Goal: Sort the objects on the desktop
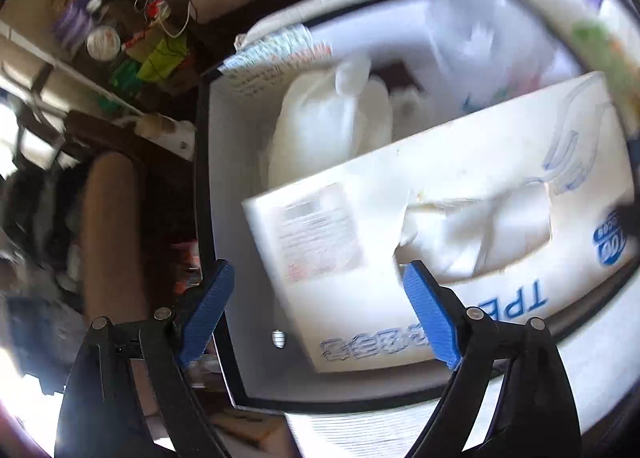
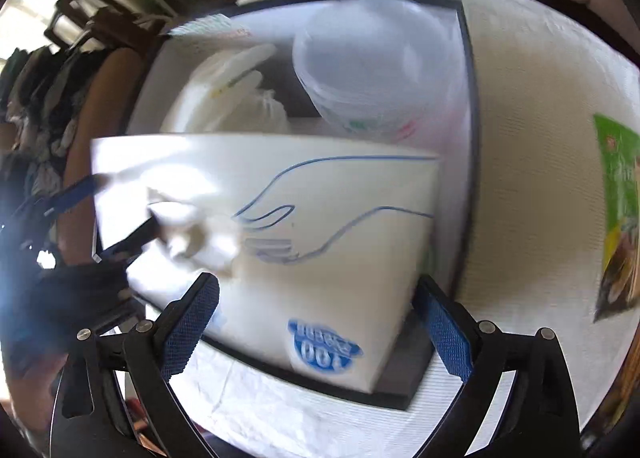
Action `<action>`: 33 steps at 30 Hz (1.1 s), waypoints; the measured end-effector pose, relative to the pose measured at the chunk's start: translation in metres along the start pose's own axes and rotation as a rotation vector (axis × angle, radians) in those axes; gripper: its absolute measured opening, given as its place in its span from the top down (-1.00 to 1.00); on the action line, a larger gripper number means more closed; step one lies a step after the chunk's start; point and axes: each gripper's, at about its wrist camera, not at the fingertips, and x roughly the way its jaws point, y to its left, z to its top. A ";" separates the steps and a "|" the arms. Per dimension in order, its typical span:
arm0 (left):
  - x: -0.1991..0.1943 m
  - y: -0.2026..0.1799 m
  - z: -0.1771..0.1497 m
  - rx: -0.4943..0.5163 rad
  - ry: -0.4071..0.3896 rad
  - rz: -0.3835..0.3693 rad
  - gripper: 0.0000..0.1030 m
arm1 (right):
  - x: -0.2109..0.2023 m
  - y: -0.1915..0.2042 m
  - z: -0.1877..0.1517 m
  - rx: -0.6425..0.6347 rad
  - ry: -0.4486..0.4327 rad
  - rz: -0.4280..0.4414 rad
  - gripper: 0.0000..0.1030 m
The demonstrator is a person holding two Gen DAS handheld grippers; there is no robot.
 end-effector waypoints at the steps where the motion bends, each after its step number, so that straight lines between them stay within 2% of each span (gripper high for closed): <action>1: 0.005 -0.004 0.002 0.009 0.005 0.006 -0.68 | -0.010 -0.005 0.001 0.008 -0.018 0.000 -0.92; 4: 0.011 -0.005 0.003 -0.037 -0.001 -0.058 -0.66 | -0.044 -0.015 0.002 -0.002 -0.119 -0.007 -0.92; 6: 0.014 -0.004 0.002 -0.049 0.000 -0.074 -0.66 | -0.057 -0.016 0.000 -0.023 -0.177 0.002 -0.92; 9: 0.012 0.004 -0.001 -0.084 -0.018 -0.076 -0.66 | -0.057 -0.013 -0.003 -0.069 -0.198 -0.017 -0.92; 12: -0.006 0.019 -0.012 -0.173 -0.092 -0.118 -0.70 | -0.052 -0.002 -0.015 -0.137 -0.244 -0.062 -0.92; 14: -0.020 0.024 -0.023 -0.206 -0.143 -0.146 -0.97 | -0.048 -0.002 -0.023 -0.164 -0.271 -0.087 -0.92; 18: -0.047 0.020 -0.042 -0.232 -0.216 -0.164 -0.99 | -0.045 0.001 -0.041 -0.196 -0.325 -0.123 -0.92; 24: -0.090 -0.016 -0.050 -0.202 -0.289 -0.214 -1.00 | -0.052 -0.009 -0.068 -0.206 -0.364 -0.146 -0.92; 27: -0.110 -0.046 -0.047 -0.160 -0.324 -0.202 -1.00 | -0.058 -0.020 -0.081 -0.199 -0.374 -0.145 -0.92; 29: -0.123 -0.067 -0.045 -0.138 -0.338 -0.208 -1.00 | -0.064 -0.031 -0.089 -0.185 -0.381 -0.140 -0.92; 33: -0.143 -0.108 -0.031 -0.134 -0.368 -0.269 -0.99 | -0.076 -0.062 -0.106 -0.154 -0.403 -0.144 -0.92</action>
